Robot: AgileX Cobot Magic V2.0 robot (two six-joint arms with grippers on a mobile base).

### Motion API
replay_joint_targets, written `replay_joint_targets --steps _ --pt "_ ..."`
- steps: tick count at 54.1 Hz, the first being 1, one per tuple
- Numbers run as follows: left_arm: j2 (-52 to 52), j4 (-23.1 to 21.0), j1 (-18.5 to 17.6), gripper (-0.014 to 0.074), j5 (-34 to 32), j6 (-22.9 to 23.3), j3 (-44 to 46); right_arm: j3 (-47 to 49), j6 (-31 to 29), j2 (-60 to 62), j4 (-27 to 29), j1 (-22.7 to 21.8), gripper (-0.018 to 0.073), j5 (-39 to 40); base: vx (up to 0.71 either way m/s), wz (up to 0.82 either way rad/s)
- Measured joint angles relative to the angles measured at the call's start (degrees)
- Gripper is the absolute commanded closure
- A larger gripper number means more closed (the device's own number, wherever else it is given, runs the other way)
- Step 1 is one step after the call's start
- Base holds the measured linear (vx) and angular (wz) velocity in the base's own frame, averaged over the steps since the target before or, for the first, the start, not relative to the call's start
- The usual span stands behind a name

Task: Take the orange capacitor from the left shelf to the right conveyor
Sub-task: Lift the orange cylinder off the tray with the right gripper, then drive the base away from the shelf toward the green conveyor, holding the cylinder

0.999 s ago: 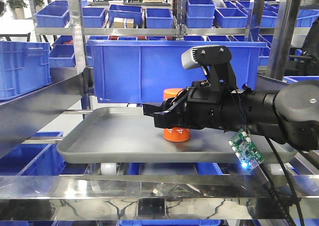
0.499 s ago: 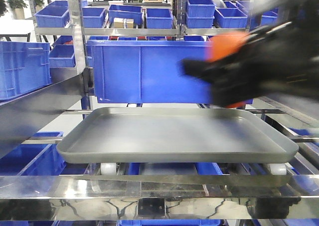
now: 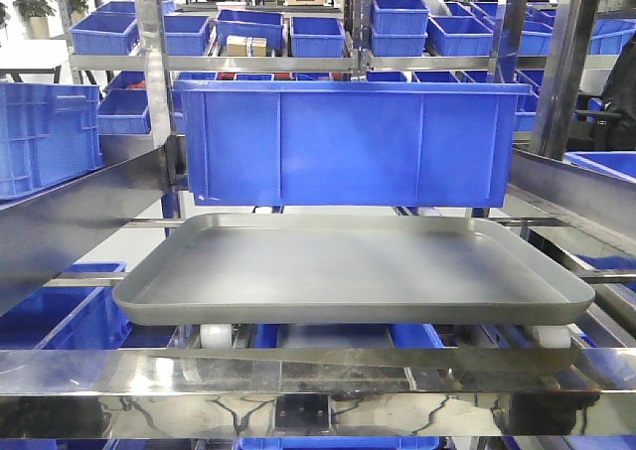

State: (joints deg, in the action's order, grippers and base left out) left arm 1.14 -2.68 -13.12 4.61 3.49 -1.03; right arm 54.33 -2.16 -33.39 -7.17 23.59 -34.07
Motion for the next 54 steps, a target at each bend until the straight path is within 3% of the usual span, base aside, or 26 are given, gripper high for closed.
replay_joint_targets --steps 5,6,9,54 --pt "0.0 0.0 0.0 0.0603 0.0 0.0 0.0 -5.87 0.83 4.89 -0.11 0.0 0.0567 2.13 0.0 0.0" --pt "0.0 0.0 0.0 0.0603 0.0 0.0 0.0 -11.35 0.88 11.05 -0.11 0.0 0.0567 3.22 0.0 0.0" --pt "0.0 0.0 0.0 0.0603 0.0 0.0 0.0 -12.47 0.89 13.04 -0.13 0.0 0.0567 3.22 0.0 0.0" --pt "0.0 0.0 0.0 0.0603 0.0 0.0 0.0 -13.66 0.94 15.48 -0.33 0.0 0.0567 2.51 -0.03 0.1"
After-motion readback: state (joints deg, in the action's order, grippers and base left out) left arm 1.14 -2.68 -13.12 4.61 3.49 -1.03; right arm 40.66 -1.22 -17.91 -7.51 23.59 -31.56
